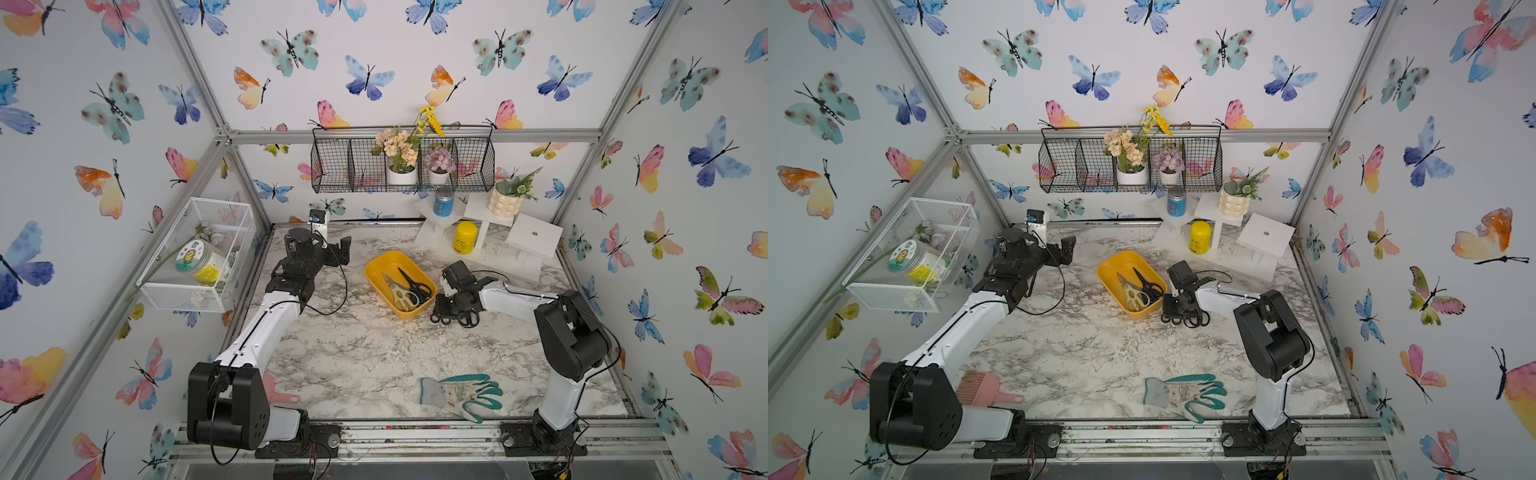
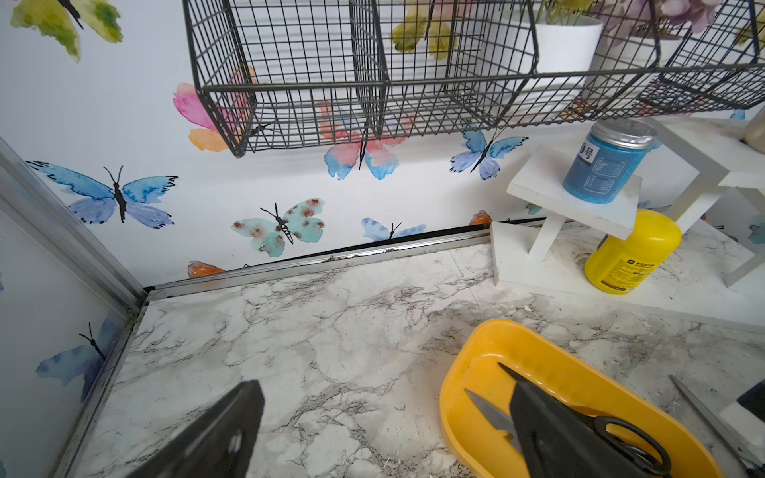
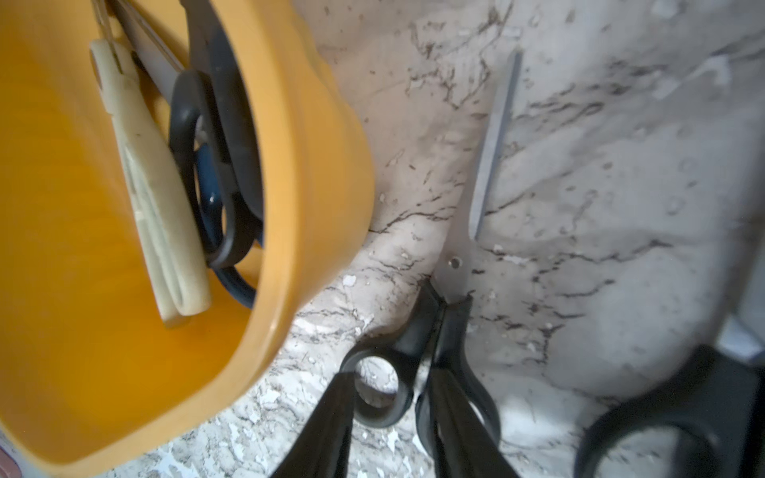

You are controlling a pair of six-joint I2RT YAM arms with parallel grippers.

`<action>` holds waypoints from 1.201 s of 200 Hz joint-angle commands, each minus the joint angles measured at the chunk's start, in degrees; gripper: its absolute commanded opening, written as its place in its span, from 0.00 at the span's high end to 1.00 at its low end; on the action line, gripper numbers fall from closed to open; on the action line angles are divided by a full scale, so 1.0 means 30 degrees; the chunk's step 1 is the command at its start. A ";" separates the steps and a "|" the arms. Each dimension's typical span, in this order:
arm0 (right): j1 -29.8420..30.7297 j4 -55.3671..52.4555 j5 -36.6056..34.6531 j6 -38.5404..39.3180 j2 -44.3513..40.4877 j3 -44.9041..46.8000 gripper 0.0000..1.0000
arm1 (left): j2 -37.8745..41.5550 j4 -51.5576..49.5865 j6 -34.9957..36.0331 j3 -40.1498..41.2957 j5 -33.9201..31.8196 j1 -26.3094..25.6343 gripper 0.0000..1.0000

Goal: Take the scissors out of the storage box
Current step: Adjust the scissors at the center of the board.

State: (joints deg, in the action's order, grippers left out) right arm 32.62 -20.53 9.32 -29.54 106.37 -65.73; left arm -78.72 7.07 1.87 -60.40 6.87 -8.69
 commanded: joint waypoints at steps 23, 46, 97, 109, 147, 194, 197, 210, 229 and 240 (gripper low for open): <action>0.0084 -0.0812 -0.0870 -0.0115 -0.0461 0.0555 0.65 | 0.0077 0.0611 -0.0207 -0.0084 0.0446 -0.0034 0.01; 0.0163 -0.1003 -0.0818 -0.0143 -0.0427 0.0510 0.65 | -0.0010 0.0654 -0.0226 -0.0136 0.0515 -0.0034 0.01; 0.0521 -0.1241 -0.0734 -0.0507 -0.0275 0.0696 0.65 | -0.0014 0.0661 -0.0213 0.0004 0.0449 -0.0035 0.01; 0.0579 -0.1325 -0.0747 -0.0641 -0.0360 0.0802 0.65 | 0.0023 0.0660 -0.0187 0.0057 0.0417 -0.0036 0.01; 0.0669 -0.1490 -0.1074 -0.0905 -0.0211 0.0865 0.65 | -0.0009 0.0696 -0.0207 0.0120 0.0369 -0.0043 0.01; 0.0669 -0.1318 -0.1703 -0.0935 0.0397 0.1081 0.65 | 0.0085 0.0753 -0.0295 0.0179 0.0387 -0.0034 0.02; 0.0669 -0.1459 -0.1822 -0.0850 0.0476 0.0975 0.65 | 0.0089 0.0749 -0.0278 0.0182 0.0398 -0.0034 0.01; 0.0670 -0.1916 -0.2189 -0.0478 0.0692 0.0662 0.67 | 0.0136 0.0751 -0.0252 0.0225 0.0370 -0.0034 0.01; 0.0669 -0.2597 -0.2634 -0.0022 0.0795 0.0527 0.68 | 0.0257 0.0745 -0.0202 0.0344 0.0235 -0.0019 0.01; 0.0669 -0.2973 -0.2908 0.0083 0.0796 0.0594 0.69 | 0.0327 0.0721 -0.0129 0.0407 0.0160 -0.0005 0.01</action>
State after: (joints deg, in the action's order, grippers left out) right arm 34.24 -22.65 4.82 -31.00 106.26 -64.34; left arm -78.74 8.08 1.43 -60.07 7.01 -8.69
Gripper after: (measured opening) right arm 0.315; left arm 0.987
